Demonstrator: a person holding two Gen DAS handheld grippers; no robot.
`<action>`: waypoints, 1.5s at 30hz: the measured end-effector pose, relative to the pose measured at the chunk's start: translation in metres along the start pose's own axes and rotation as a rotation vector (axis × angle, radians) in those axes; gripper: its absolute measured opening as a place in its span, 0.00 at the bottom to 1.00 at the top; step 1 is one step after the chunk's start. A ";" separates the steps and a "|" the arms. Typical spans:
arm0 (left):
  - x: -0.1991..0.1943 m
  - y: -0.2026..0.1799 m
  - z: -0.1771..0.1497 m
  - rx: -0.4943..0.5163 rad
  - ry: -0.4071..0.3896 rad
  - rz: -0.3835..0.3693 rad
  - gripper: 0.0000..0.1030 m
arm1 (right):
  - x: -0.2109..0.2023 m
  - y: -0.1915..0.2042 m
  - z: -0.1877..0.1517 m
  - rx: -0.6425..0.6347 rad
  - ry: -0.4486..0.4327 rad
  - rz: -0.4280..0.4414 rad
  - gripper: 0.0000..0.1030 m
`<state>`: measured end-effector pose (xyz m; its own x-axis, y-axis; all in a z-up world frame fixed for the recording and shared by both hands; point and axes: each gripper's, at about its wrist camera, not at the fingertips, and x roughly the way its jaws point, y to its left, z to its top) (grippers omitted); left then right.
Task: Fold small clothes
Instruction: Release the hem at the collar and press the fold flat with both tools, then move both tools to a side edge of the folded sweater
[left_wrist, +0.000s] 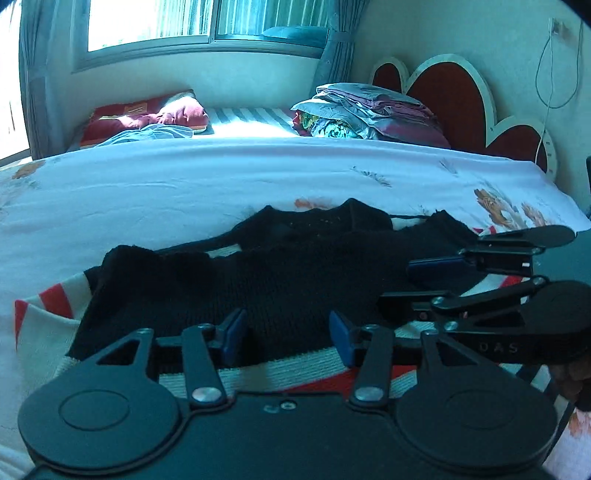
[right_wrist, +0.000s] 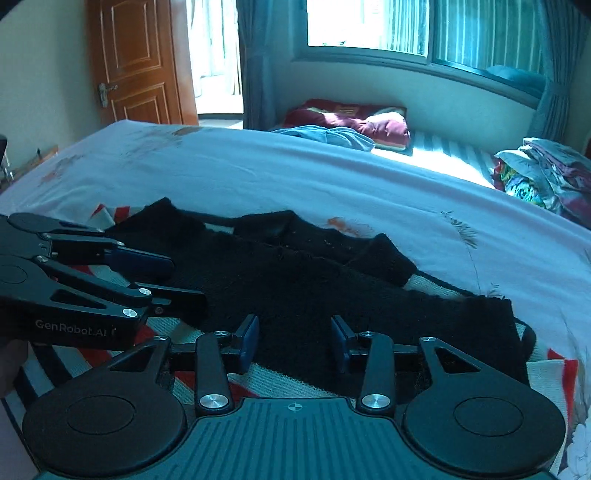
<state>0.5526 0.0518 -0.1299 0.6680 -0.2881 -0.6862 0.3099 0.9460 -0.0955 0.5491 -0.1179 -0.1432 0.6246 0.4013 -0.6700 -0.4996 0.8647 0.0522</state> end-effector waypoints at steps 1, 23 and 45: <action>-0.003 0.008 -0.003 -0.008 -0.009 0.033 0.49 | -0.001 -0.005 -0.005 -0.019 0.008 -0.027 0.40; -0.029 -0.039 -0.035 0.020 -0.002 0.074 0.56 | -0.045 0.025 -0.034 0.015 0.032 -0.086 0.40; -0.074 -0.085 -0.085 0.107 0.029 0.125 0.51 | -0.093 0.077 -0.085 0.028 0.093 -0.132 0.52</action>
<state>0.4193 0.0050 -0.1317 0.6868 -0.1632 -0.7083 0.2967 0.9525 0.0682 0.4014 -0.1144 -0.1403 0.6251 0.2551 -0.7377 -0.3989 0.9168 -0.0210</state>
